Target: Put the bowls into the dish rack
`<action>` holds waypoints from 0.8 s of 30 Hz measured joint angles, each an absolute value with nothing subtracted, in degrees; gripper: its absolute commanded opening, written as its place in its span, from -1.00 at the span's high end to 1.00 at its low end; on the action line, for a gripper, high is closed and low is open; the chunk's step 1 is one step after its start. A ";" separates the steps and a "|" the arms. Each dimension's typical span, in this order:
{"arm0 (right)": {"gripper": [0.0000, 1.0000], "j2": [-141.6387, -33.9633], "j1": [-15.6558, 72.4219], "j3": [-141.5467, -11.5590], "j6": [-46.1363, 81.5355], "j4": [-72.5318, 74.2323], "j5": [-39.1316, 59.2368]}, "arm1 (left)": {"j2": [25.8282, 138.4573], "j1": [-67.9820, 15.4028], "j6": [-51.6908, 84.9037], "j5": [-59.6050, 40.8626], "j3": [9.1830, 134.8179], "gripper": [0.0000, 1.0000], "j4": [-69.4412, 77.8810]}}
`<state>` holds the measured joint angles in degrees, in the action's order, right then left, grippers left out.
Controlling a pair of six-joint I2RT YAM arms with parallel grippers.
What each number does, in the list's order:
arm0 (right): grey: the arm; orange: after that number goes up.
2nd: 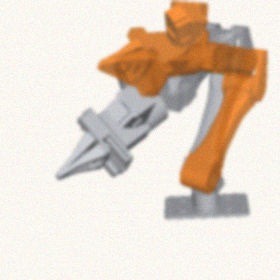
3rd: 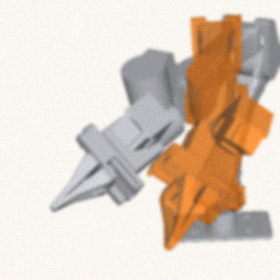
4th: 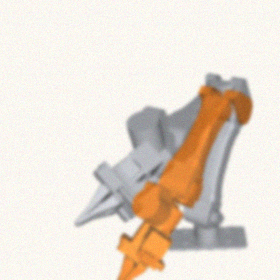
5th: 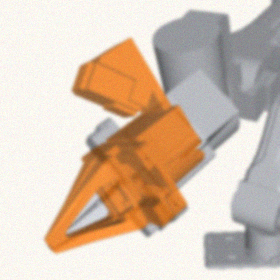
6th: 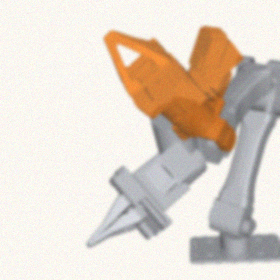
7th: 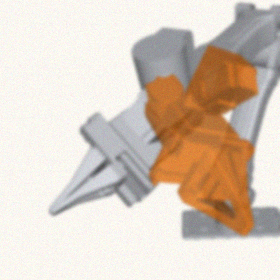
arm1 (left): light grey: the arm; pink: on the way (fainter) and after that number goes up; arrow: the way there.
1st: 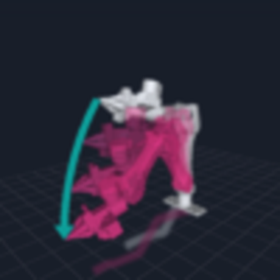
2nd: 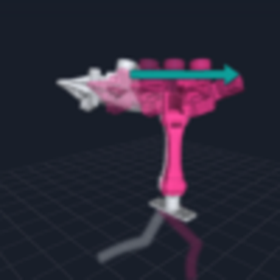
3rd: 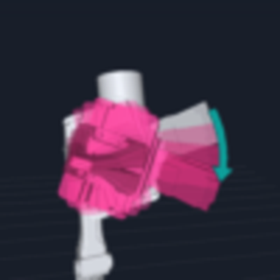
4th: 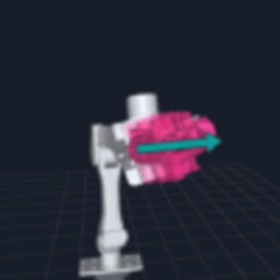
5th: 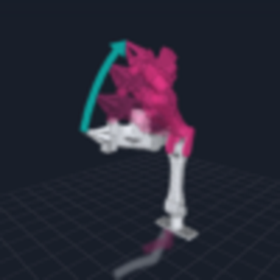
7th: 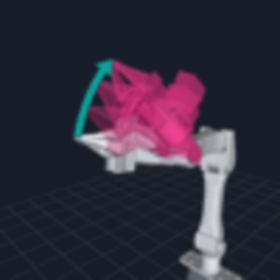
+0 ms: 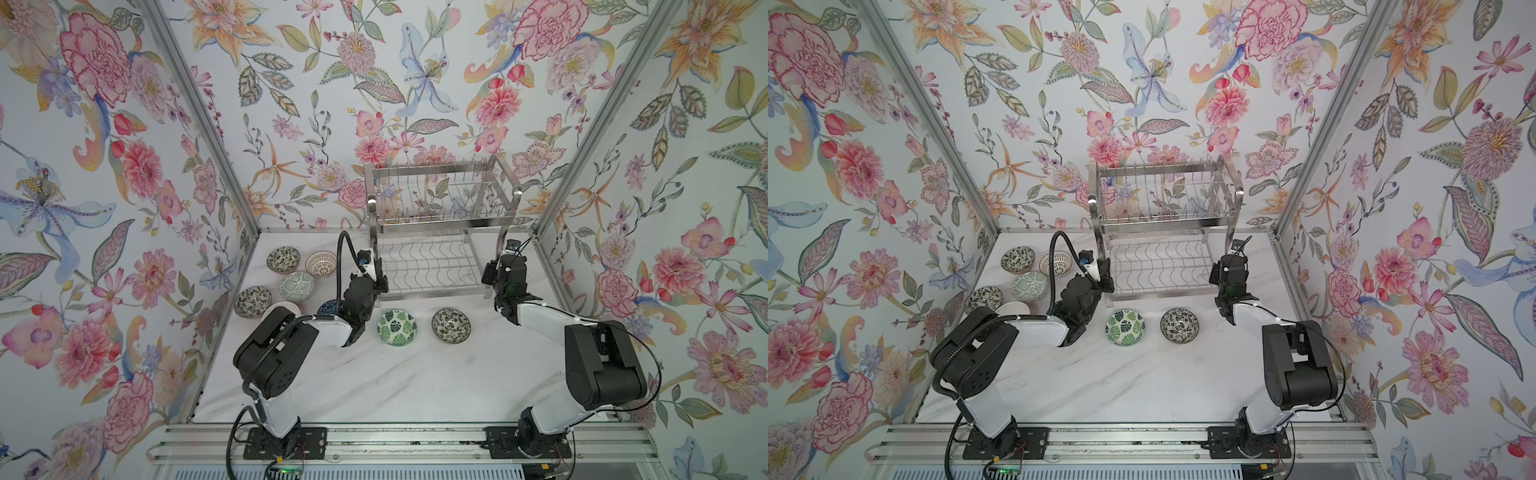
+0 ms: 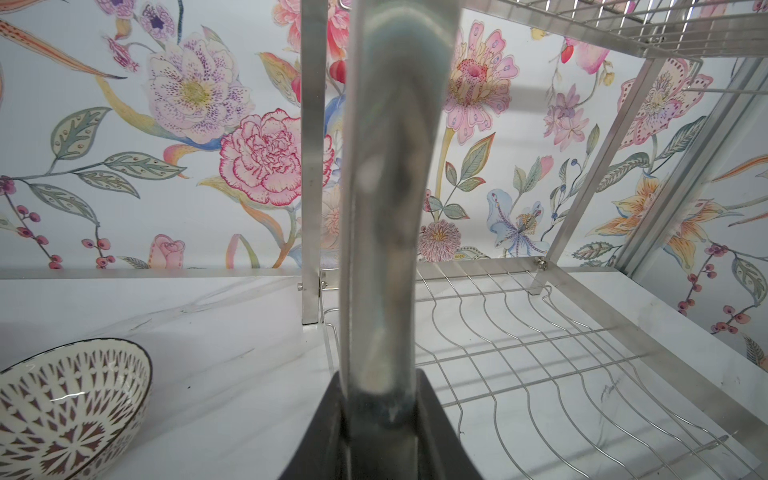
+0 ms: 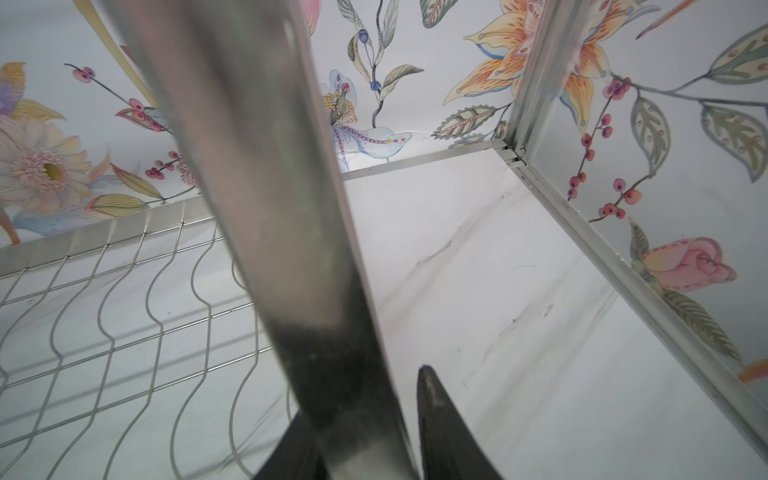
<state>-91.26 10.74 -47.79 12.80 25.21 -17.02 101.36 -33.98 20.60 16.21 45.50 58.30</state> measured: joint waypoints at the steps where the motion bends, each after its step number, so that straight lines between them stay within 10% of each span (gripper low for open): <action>1: 0.35 -90.91 11.60 -47.59 13.23 24.97 -17.08 | 100.84 -33.15 20.60 15.62 45.01 0.61 58.06; 24: 0.42 -88.49 18.33 -46.02 15.20 22.11 -21.50 | 98.37 -29.52 15.68 14.70 44.21 0.24 51.86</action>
